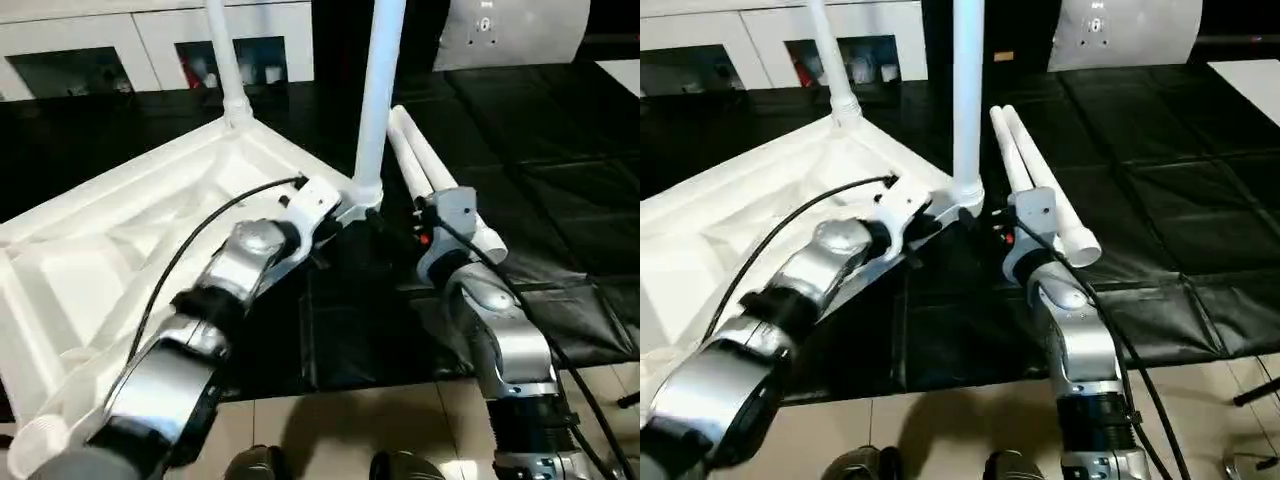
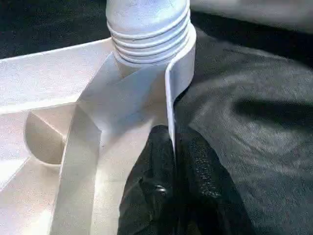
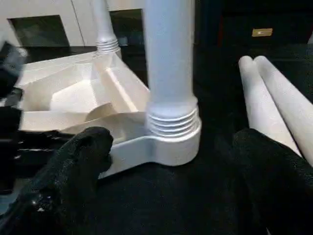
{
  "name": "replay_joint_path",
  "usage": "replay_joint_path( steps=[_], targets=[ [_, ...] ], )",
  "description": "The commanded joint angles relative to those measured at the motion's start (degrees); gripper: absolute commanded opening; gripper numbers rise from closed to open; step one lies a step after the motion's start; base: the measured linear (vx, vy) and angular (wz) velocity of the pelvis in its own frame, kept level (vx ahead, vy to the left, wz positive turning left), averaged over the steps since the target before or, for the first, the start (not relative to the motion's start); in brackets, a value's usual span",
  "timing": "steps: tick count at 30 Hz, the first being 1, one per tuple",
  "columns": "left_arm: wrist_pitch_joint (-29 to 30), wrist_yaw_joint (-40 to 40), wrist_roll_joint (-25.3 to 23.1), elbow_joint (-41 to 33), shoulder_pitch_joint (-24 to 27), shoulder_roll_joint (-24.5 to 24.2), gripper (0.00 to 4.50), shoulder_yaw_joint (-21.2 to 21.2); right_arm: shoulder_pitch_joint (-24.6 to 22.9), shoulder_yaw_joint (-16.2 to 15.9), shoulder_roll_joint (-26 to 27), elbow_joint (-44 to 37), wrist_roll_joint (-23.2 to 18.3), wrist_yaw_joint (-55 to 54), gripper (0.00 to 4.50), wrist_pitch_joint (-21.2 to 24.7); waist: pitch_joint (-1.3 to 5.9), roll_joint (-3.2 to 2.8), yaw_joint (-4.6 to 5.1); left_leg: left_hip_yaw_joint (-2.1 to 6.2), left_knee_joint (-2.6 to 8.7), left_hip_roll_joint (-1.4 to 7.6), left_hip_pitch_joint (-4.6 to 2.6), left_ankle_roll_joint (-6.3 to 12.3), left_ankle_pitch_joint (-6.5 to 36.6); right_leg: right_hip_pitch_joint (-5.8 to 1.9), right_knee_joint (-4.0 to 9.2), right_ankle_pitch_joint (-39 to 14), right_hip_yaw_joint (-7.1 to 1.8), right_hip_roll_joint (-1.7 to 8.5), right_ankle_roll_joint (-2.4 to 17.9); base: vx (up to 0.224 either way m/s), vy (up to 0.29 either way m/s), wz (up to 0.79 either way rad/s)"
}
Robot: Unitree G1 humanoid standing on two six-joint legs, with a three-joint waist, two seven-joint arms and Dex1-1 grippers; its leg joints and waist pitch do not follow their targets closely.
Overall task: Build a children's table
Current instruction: Rotate leg to tighten
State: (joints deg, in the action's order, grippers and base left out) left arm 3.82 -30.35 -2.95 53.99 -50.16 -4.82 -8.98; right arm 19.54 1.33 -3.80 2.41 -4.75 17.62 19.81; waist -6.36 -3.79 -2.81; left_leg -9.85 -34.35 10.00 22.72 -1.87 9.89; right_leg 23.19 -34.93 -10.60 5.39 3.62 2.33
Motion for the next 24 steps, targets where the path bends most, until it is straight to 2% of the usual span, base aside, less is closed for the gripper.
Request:
replay_joint_path(
  steps=[1,2,3,5,6,8,9,10,12,13,14,15,16,17,18,20,21,22,24],
  targets=[
    [-4.60,-0.75,4.32,-1.22,-3.77,1.26,0.57,3.54,-0.82,-0.21,-0.27,-1.95,-0.69,-0.37,4.50,1.21,6.14,0.24,-0.20,1.42,2.78,2.84,-1.06,7.61,2.89,-4.19,3.82,-0.25,-3.53,5.42,13.01,0.000,0.000,0.00],
    [-4.92,-0.71,4.71,-1.70,-3.76,1.09,0.66,3.93,-1.11,-0.40,-0.49,-2.51,-0.64,-0.22,4.50,1.45,6.17,0.17,-0.34,1.50,2.73,3.19,-1.25,8.13,2.52,-3.79,3.61,0.81,-3.50,5.31,13.64,0.000,0.000,0.00],
    [-5.88,0.32,4.23,-2.34,-3.55,0.78,0.77,3.75,-1.43,-0.63,-0.73,-3.02,-0.50,0.06,4.50,1.61,6.06,0.44,-0.43,1.58,2.79,3.30,-1.12,8.16,2.69,-3.88,3.40,1.04,-3.44,5.28,13.82,0.000,0.000,0.00],
    [-5.44,0.57,3.29,-4.51,-2.24,-0.28,0.92,2.95,-1.95,-1.26,-1.18,-3.74,0.09,0.41,4.50,2.01,5.79,0.46,-0.29,1.48,2.87,3.15,-0.95,8.56,4.17,-3.98,3.59,-0.69,-3.38,5.45,13.50,0.000,0.000,0.00],
    [-5.31,0.40,3.20,-4.83,-2.02,-0.42,1.10,2.83,-2.00,-1.39,-1.26,-3.80,0.20,0.46,4.50,2.02,5.63,0.74,-0.22,1.41,2.90,2.95,-0.74,8.29,4.34,-4.18,3.79,-2.29,-3.35,5.49,13.14,0.000,0.000,0.00],
    [-3.04,-1.44,3.06,-8.01,0.08,-1.69,1.10,2.40,-2.33,-2.14,-1.75,-4.14,0.80,0.63,4.50,1.99,5.54,0.76,0.06,1.20,2.81,2.59,-0.57,7.87,4.45,-4.22,4.12,-4.76,-3.35,5.34,12.22,0.000,0.000,0.00],
    [-2.89,-1.56,3.04,-8.32,0.29,-1.83,1.10,2.38,-2.35,-2.16,-1.74,-4.19,0.81,0.59,4.50,2.05,5.58,0.70,0.11,1.23,2.82,2.63,-0.66,7.65,4.50,-4.22,4.12,-5.48,-3.33,5.34,11.99,0.000,0.000,0.00],
    [-0.20,-2.78,2.64,-12.67,2.95,-3.71,1.10,2.05,-2.55,-2.69,-2.09,-4.64,1.10,0.60,4.50,2.42,5.54,0.64,0.40,1.35,2.98,2.84,-0.68,7.28,4.90,-4.13,4.21,-7.11,-3.29,5.27,11.55,0.000,0.000,0.00],
    [1.16,-3.42,2.29,-14.46,4.09,-4.56,1.10,1.94,-2.61,-3.09,-2.46,-4.87,1.19,0.81,4.50,2.66,5.59,0.40,0.71,1.35,2.99,2.95,-0.90,7.03,5.17,-3.84,4.22,-7.32,-3.29,5.05,11.41,0.000,0.000,0.00],
    [7.69,-6.78,2.65,-23.17,8.71,-7.69,1.10,0.66,-3.25,-3.69,-2.90,-6.78,-0.79,2.91,4.50,4.78,5.63,0.35,0.65,1.44,3.11,3.29,-1.17,6.61,5.62,-3.83,3.94,-7.17,-3.41,5.18,11.73,0.000,0.000,0.00],
    [10.70,-7.91,2.83,-27.10,10.70,-9.10,1.10,0.15,-3.57,-4.07,-3.31,-7.61,-1.45,3.99,4.50,5.71,5.50,0.37,0.74,1.65,3.31,3.52,-0.80,6.72,5.32,-4.05,3.71,-6.60,-3.42,5.35,11.95,0.000,0.000,0.00],
    [11.17,-8.09,2.85,-27.71,11.01,-9.32,1.10,0.07,-3.62,-4.13,-3.37,-7.74,-1.56,4.15,4.50,5.85,5.43,0.06,0.91,1.55,3.28,3.59,-0.98,6.84,5.37,-3.62,3.71,-6.30,-3.42,5.09,11.94,0.000,0.000,0.00],
    [16.68,-9.63,4.58,-34.35,14.24,-11.56,1.10,-0.02,-4.41,-5.14,-4.44,-9.32,-2.44,6.22,4.50,7.44,5.27,0.14,1.04,1.30,3.23,3.28,-1.24,6.47,6.37,-3.24,4.09,-7.32,-3.44,4.90,11.96,0.000,0.000,0.00],
    [17.67,-9.91,4.89,-35.54,14.82,-11.96,1.10,-0.04,-4.55,-5.32,-4.63,-9.61,-2.60,6.59,4.50,7.73,5.59,0.08,0.91,1.58,3.29,3.73,-1.30,5.85,6.00,-3.90,3.47,-6.18,-3.56,5.39,12.51,0.000,0.000,0.00],
    [20.27,-10.84,6.01,-39.23,16.58,-13.56,1.30,-0.04,-5.13,-6.21,-5.63,-10.52,-2.50,7.73,4.50,8.20,5.11,0.08,0.91,1.27,3.36,3.53,-1.24,5.77,6.14,-3.27,3.83,-6.79,-3.57,4.95,12.35,0.000,0.000,0.00],
    [23.51,-12.25,6.56,-44.38,19.15,-16.15,1.41,-0.08,-6.01,-7.20,-6.97,-11.74,-2.41,9.12,4.50,8.97,5.00,-0.09,0.89,1.31,3.48,3.59,-1.32,5.17,7.33,-3.27,3.90,-8.38,-3.58,4.99,12.12,0.000,0.000,0.00],
    [26.78,-12.75,6.15,-48.97,21.47,-18.50,1.46,0.28,-6.94,-7.58,-8.34,-12.94,-2.96,10.55,4.50,9.99,4.80,-0.11,0.92,1.29,3.62,3.54,-1.53,4.24,8.96,-3.05,4.07,-10.47,-3.64,4.78,11.32,0.000,0.000,0.00],
    [28.63,-12.72,6.27,-51.01,22.42,-19.29,1.50,0.62,-7.40,-7.66,-8.83,-13.65,-3.25,10.90,4.50,10.72,4.48,0.19,1.03,1.25,3.83,3.49,-1.39,3.83,9.95,-3.02,4.36,-12.07,-3.68,4.78,10.70,0.000,0.000,0.00],
    [30.51,-12.65,6.42,-52.88,23.10,-19.72,1.71,0.88,-7.67,-7.69,-9.12,-14.21,-3.45,11.05,4.50,11.33,4.30,0.08,1.04,1.22,3.75,3.21,-1.42,3.37,10.99,-2.96,4.74,-14.99,-3.68,4.89,9.89,0.000,0.000,0.00]
  ],
)
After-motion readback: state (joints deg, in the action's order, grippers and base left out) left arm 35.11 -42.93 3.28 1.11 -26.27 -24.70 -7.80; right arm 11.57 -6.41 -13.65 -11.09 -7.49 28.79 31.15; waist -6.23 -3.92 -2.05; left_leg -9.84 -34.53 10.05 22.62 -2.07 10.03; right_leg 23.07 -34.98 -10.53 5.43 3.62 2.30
